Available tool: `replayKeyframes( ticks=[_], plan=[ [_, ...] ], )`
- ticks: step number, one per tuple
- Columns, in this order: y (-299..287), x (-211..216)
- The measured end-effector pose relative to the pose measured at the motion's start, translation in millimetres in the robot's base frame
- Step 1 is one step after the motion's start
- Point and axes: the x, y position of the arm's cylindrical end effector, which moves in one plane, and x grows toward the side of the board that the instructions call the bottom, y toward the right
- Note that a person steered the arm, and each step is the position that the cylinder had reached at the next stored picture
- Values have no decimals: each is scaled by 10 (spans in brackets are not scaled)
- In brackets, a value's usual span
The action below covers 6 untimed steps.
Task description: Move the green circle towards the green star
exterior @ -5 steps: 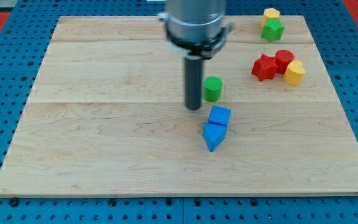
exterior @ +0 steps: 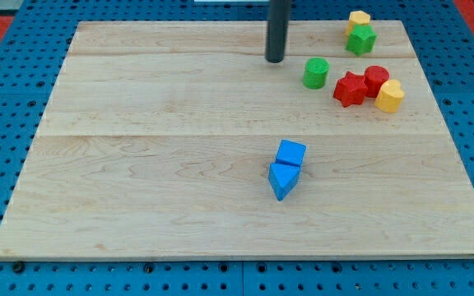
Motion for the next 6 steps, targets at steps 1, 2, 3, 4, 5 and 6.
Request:
replayKeyframes(
  ticks=[1,2,3,4,5,6],
  plan=[
    [-215,420],
    [-52,806],
    [299,787],
    [711,522],
    [1083,107],
    [1182,-198]
  ],
)
